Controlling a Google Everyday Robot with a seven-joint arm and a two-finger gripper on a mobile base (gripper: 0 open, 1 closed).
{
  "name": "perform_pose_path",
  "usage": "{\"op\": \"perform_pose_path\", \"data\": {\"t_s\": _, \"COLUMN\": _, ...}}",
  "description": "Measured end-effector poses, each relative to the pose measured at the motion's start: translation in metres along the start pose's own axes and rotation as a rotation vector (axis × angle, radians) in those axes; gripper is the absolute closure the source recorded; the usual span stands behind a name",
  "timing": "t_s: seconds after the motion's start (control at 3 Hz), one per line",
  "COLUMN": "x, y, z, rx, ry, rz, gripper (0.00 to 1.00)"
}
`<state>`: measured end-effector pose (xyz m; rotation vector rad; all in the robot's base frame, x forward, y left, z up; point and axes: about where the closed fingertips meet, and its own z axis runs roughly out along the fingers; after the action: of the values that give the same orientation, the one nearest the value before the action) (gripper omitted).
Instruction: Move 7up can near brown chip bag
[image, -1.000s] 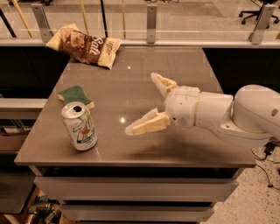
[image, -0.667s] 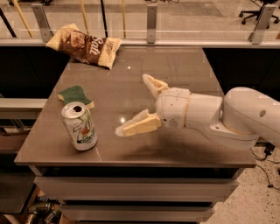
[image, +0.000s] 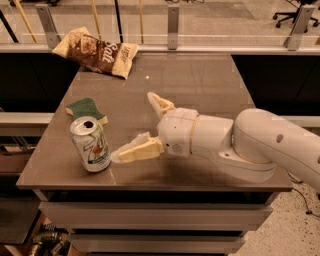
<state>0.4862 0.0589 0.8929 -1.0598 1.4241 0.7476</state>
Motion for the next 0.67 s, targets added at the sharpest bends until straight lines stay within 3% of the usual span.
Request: {"op": "perform_pose_path", "data": {"t_s": 0.67, "x": 0.007, "y": 0.026, "z": 0.025, "rx": 0.014, "ry": 0.008, "rz": 0.042, "gripper": 0.00}}
